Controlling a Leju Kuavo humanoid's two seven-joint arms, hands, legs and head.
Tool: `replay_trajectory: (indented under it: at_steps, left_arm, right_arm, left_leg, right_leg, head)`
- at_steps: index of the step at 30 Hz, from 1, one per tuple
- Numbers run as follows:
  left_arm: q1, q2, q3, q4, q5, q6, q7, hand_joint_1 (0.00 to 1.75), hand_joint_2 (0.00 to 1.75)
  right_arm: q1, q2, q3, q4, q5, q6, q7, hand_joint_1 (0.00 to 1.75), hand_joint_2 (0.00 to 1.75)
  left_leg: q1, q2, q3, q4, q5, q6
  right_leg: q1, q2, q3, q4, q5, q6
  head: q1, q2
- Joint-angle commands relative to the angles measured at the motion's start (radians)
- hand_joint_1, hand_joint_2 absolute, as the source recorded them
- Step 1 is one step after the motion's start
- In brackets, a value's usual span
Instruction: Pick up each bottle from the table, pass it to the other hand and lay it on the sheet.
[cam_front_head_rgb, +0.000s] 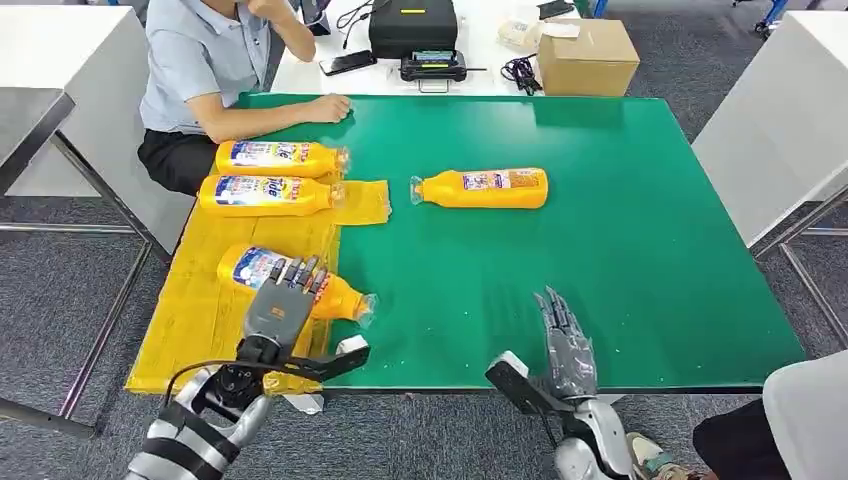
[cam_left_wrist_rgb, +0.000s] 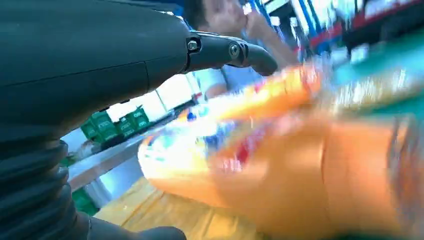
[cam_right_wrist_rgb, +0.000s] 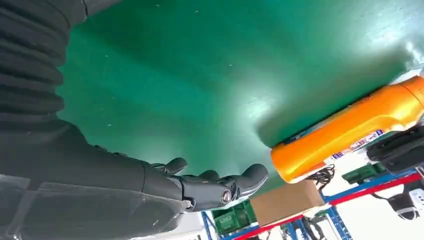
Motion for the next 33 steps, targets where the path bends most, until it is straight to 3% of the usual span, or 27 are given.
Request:
replay_trajectory:
  at_steps: [1, 8, 11, 13, 14, 19, 22, 25, 28, 33]
  left_arm:
    - [0.228, -0.047, 0.138, -0.229, 0.175, 0.399, -0.167, 0.0, 1.75]
    - [0.268, -0.091, 0.194, -0.241, 0.217, 0.497, -0.251, 0.0, 1.75]
    - [0.314, -0.17, 0.275, -0.303, 0.388, 0.497, -0.432, 0.0, 1.75]
    - [0.322, -0.206, 0.293, -0.292, 0.521, 0.497, -0.522, 0.0, 1.75]
    - [0.323, -0.219, 0.292, -0.275, 0.617, 0.497, -0.566, 0.0, 1.75]
    - [0.326, -0.204, 0.201, -0.258, 0.869, 0.473, -0.59, 0.0, 1.75]
    - [0.334, -0.202, 0.154, -0.282, 1.028, 0.4, -0.614, 0.0, 1.75]
    - [0.331, -0.199, 0.123, -0.288, 1.086, 0.381, -0.625, 0.0, 1.75]
    - [0.325, -0.193, 0.107, -0.294, 1.08, 0.387, -0.627, 0.0, 1.75]
    - [0.331, -0.192, 0.104, -0.309, 1.074, 0.394, -0.627, 0.0, 1.75]
  right_arm:
    - [0.017, 0.007, -0.017, -0.097, -0.122, -0.008, -0.053, 0.0, 1.75]
    - [0.018, 0.021, -0.028, -0.111, -0.2, -0.002, -0.08, 0.0, 1.75]
    - [0.022, 0.06, -0.076, -0.132, -0.482, 0.182, -0.101, 0.0, 1.75]
    - [0.027, 0.069, -0.101, -0.141, -0.543, 0.201, -0.1, 0.0, 1.75]
    - [0.037, 0.074, -0.103, -0.158, -0.483, 0.125, -0.102, 0.0, 1.75]
    - [0.065, 0.056, -0.063, -0.213, -0.316, -0.018, -0.072, 0.0, 1.75]
    - [0.063, 0.006, -0.032, -0.181, 0.006, -0.228, 0.01, 0.0, 1.75]
    - [0.039, -0.04, -0.033, -0.129, 0.131, -0.273, 0.078, 0.0, 1.75]
    - [0.002, -0.074, -0.03, -0.073, 0.206, -0.24, 0.136, 0.0, 1.75]
    - [-0.011, -0.084, -0.02, -0.04, 0.251, -0.216, 0.175, 0.0, 1.75]
  left_leg:
    - [0.001, 0.006, 0.004, 0.0, -0.003, -0.002]
    - [0.001, 0.005, 0.003, 0.0, -0.003, -0.002]
    - [0.001, 0.006, 0.001, 0.001, -0.003, -0.002]
    - [0.002, 0.007, 0.002, 0.002, -0.004, -0.003]
    - [0.001, 0.005, 0.0, 0.001, -0.002, -0.002]
    - [0.001, 0.003, 0.002, 0.0, -0.002, -0.002]
    - [0.001, 0.003, 0.001, 0.0, -0.002, -0.002]
    - [0.001, 0.002, 0.0, 0.0, -0.001, -0.001]
    - [0.001, 0.004, 0.002, 0.0, -0.002, -0.001]
    - [0.001, 0.004, 0.003, 0.0, -0.002, -0.002]
  right_leg:
    - [0.001, 0.006, 0.003, 0.0, -0.001, -0.003]
    - [0.002, 0.004, 0.001, 0.0, -0.002, -0.003]
    - [0.001, 0.005, -0.001, 0.0, -0.001, -0.002]
    - [0.002, 0.005, 0.0, 0.001, -0.002, -0.003]
    - [0.001, 0.003, -0.001, 0.0, -0.001, -0.002]
    - [0.001, 0.002, 0.0, 0.0, -0.001, -0.002]
    - [0.001, 0.001, 0.0, 0.0, -0.001, -0.002]
    - [0.001, 0.001, -0.001, -0.001, 0.0, -0.001]
    - [0.001, 0.002, 0.001, -0.002, 0.0, -0.002]
    - [0.002, 0.003, 0.002, -0.001, -0.001, -0.002]
  head:
    - [0.0, 0.0]
    - [0.0, 0.0]
    - [0.0, 0.0]
    - [0.0, 0.0]
    - [0.0, 0.0]
    - [0.0, 0.0]
    - [0.0, 0.0]
    - [0.0, 0.0]
    - [0.0, 0.0]
    - [0.0, 0.0]
